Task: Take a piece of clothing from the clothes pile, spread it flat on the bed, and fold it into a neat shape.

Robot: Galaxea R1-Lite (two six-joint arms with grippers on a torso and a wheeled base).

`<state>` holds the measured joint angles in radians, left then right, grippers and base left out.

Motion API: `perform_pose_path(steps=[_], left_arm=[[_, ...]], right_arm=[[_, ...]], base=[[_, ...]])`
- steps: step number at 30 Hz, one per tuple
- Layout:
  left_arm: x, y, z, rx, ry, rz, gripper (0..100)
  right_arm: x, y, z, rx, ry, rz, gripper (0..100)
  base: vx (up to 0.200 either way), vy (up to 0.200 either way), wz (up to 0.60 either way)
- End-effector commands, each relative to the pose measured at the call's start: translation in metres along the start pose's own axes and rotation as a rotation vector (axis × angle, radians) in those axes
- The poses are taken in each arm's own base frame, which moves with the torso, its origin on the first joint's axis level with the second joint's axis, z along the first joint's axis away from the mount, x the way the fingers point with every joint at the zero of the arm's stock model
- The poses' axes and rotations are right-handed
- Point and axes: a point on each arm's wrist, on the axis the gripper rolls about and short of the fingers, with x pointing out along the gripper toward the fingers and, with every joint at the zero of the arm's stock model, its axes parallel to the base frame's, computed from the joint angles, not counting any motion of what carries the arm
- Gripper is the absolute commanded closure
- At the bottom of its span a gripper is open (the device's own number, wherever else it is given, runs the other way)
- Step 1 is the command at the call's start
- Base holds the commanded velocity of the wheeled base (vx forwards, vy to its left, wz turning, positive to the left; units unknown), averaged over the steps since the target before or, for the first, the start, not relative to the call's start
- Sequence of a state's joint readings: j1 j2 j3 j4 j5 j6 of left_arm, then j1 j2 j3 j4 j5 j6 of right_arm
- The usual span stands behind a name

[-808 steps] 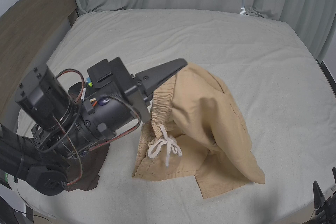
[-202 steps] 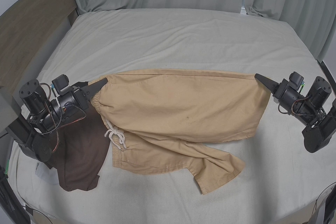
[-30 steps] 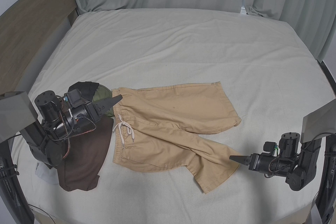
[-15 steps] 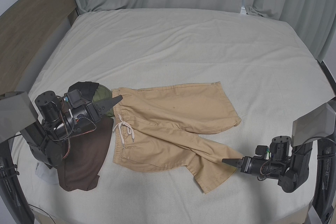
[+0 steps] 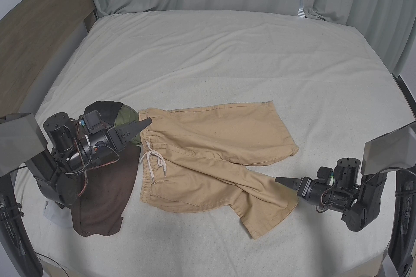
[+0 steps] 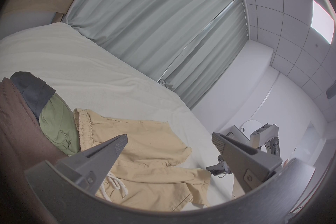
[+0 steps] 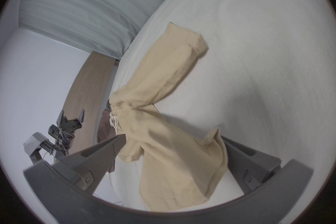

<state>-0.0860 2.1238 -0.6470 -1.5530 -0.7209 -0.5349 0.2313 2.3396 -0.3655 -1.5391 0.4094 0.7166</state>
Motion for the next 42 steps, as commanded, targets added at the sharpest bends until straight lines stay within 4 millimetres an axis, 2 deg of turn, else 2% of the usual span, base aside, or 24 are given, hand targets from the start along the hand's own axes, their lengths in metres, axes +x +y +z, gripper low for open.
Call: perform_pose_path(steps=[1,15,26,27,36,42], left_arm=[[0.0,0.0,0.0,0.0,0.0,0.0,0],[0.001,0.0,-0.001,-0.002,0.002,0.001,0],[0.002,0.002,-0.004,0.005,0.009,0.002,0],[0.002,0.002,-0.004,0.004,0.009,0.002,0],[0.002,0.002,-0.005,0.005,0.009,0.002,0],[0.002,0.002,-0.005,0.004,0.011,0.001,0]], right_arm=[[-0.007,0.012,0.014,-0.01,-0.052,0.035,0],[-0.008,0.009,0.014,0.01,-0.057,0.024,0],[-0.015,0.006,0.005,0.025,-0.023,-0.006,0],[-0.015,0.005,0.005,0.025,-0.025,-0.01,100],[-0.014,0.005,0.007,0.022,-0.039,-0.015,100],[-0.015,0.0,0.016,0.016,-0.078,-0.023,100]], base=[[0.0,0.0,0.0],[0.0,0.0,0.0],[0.0,0.0,0.0],[0.0,0.0,0.0],[0.0,0.0,0.0],[0.0,0.0,0.0]])
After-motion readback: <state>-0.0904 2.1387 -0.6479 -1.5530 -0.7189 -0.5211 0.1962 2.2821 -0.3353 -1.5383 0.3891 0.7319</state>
